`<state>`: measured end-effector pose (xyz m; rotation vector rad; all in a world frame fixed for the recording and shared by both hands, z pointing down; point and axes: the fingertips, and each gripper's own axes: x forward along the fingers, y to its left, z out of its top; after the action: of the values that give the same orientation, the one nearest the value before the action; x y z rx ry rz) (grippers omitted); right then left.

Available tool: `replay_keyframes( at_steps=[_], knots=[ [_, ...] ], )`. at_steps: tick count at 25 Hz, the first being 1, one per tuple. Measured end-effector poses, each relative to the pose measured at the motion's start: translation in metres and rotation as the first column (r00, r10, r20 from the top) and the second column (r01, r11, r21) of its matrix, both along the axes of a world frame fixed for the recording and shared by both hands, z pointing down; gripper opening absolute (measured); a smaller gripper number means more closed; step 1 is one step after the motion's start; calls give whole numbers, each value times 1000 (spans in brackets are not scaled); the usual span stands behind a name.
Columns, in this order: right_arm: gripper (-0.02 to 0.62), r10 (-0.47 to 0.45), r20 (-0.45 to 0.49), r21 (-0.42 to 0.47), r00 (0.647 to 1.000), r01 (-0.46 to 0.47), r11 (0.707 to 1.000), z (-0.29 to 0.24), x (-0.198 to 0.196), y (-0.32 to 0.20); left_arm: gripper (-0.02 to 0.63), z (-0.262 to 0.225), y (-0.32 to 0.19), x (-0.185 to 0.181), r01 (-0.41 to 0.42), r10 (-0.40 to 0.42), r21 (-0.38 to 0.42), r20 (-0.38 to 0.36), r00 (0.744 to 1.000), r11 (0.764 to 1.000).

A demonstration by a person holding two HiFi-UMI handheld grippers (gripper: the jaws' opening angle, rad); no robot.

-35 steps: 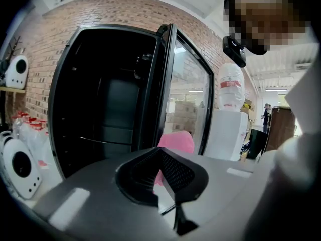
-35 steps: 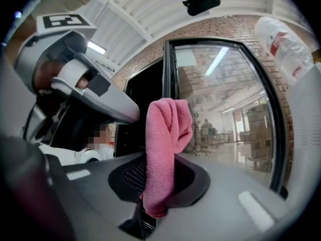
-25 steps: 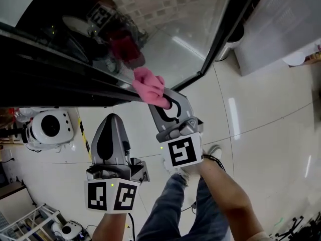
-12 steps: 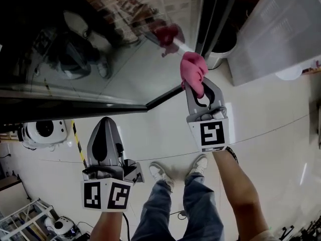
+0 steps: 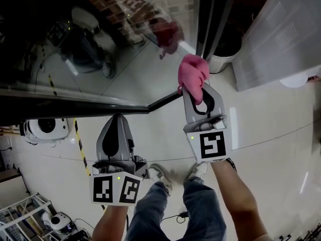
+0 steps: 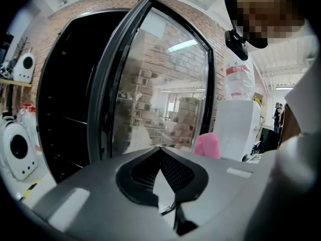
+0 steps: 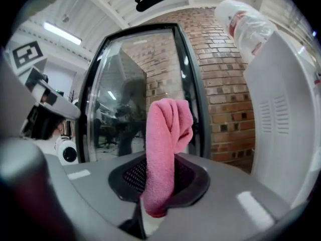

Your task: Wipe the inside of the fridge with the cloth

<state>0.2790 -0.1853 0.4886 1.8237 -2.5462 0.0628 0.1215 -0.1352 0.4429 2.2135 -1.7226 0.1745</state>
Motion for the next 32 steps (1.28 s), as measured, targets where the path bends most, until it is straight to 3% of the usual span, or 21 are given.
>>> replay_keyframes(
  at_steps=[2,5,7,14,19,24,32],
  knots=[
    [63,-38,38,15,999,37,999,-5,-34,16,9,9,2,-5,-1,1,6,12,1000,1000],
    [63,-180,-57,-118,982,172,978,26,-91,47,9,26,8,-15,5,-6,21,34,999,1000],
    [63,-233,-52,-154,971,223,963,40,-119,61,9,38,12,-22,10,-10,22,30,999,1000],
    [63,-307,-31,-102,951,303,948,63,-183,70,9,78,21,-59,40,-41,29,4,999,999],
    [64,-336,-27,-78,942,333,940,60,-201,53,9,84,7,-75,61,-61,5,-13,998,998],
    [64,-336,-97,23,937,340,940,41,-197,38,9,73,-8,-69,29,-26,83,-29,999,996],
    [64,-286,-91,226,954,299,927,70,-150,22,9,132,-5,-55,1,6,157,-45,999,988]
  ],
)
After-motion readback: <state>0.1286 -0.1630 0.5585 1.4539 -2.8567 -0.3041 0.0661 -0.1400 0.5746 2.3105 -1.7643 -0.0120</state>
